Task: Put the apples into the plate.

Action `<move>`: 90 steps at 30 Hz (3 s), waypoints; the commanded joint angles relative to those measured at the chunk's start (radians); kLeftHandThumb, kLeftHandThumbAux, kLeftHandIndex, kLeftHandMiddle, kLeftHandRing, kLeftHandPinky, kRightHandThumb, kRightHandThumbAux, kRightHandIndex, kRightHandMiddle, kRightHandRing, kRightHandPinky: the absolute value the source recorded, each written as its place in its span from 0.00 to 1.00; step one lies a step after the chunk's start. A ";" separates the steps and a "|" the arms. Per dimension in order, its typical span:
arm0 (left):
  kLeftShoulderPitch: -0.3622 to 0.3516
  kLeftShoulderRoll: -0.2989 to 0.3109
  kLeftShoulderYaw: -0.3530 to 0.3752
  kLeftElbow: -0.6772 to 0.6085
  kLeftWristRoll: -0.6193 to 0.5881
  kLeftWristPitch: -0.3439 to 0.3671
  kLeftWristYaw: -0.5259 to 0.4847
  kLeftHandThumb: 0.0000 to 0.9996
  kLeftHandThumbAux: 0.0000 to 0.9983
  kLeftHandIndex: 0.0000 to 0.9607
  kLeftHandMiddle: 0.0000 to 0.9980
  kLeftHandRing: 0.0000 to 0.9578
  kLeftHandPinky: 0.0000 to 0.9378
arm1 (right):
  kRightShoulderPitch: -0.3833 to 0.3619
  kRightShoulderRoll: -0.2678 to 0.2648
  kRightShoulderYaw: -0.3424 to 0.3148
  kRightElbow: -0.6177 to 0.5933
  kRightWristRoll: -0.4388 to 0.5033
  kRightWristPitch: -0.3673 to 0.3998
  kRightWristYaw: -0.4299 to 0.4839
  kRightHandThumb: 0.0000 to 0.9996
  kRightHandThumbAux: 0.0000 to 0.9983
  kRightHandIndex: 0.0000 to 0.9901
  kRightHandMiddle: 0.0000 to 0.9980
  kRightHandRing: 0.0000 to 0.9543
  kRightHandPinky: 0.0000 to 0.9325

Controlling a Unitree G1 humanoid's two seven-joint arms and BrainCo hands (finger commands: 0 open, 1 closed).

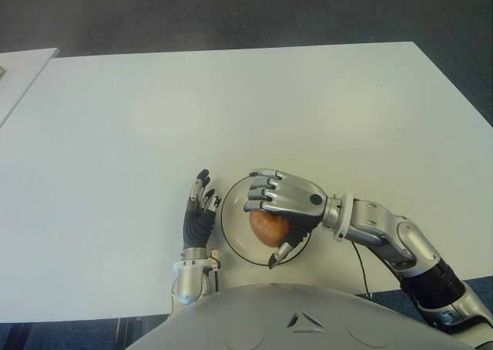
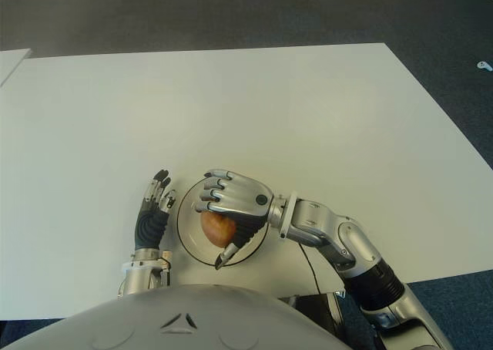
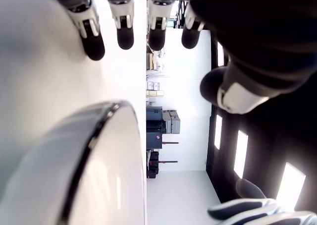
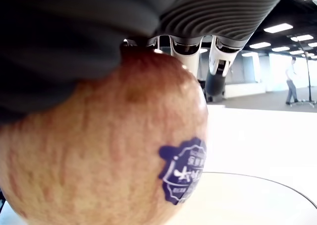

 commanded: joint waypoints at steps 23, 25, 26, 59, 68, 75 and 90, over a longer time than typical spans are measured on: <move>0.001 0.001 -0.002 -0.016 0.100 -0.009 0.024 0.00 0.49 0.00 0.00 0.00 0.00 | 0.023 0.008 -0.009 0.000 0.049 0.051 0.052 0.02 0.26 0.00 0.00 0.00 0.00; 0.004 0.001 -0.005 -0.020 0.092 -0.004 0.018 0.00 0.49 0.00 0.00 0.00 0.00 | 0.026 0.009 -0.009 -0.003 0.052 0.058 0.057 0.02 0.25 0.00 0.00 0.00 0.00; 0.005 0.001 -0.006 -0.021 0.090 -0.002 0.018 0.00 0.49 0.00 0.00 0.00 0.00 | 0.027 0.009 -0.010 -0.004 0.053 0.060 0.059 0.02 0.25 0.00 0.00 0.00 0.00; 0.008 -0.030 0.006 0.020 0.030 0.032 0.031 0.00 0.51 0.00 0.00 0.00 0.00 | 0.036 0.201 -0.146 0.150 0.269 0.478 0.077 0.05 0.25 0.00 0.00 0.00 0.00; -0.010 -0.036 0.023 0.081 -0.017 0.008 0.028 0.00 0.54 0.00 0.00 0.00 0.00 | 0.160 0.279 -0.295 0.129 0.503 0.574 0.026 0.06 0.21 0.00 0.00 0.00 0.00; -0.018 -0.034 0.024 0.107 0.000 -0.024 0.038 0.01 0.54 0.00 0.00 0.00 0.00 | 0.158 0.357 -0.386 0.223 0.738 0.599 0.027 0.07 0.20 0.00 0.00 0.00 0.00; 0.019 -0.029 -0.003 0.056 0.017 -0.014 0.041 0.00 0.53 0.00 0.00 0.00 0.00 | 0.212 0.426 -0.553 0.255 1.056 0.672 0.029 0.09 0.30 0.00 0.00 0.00 0.00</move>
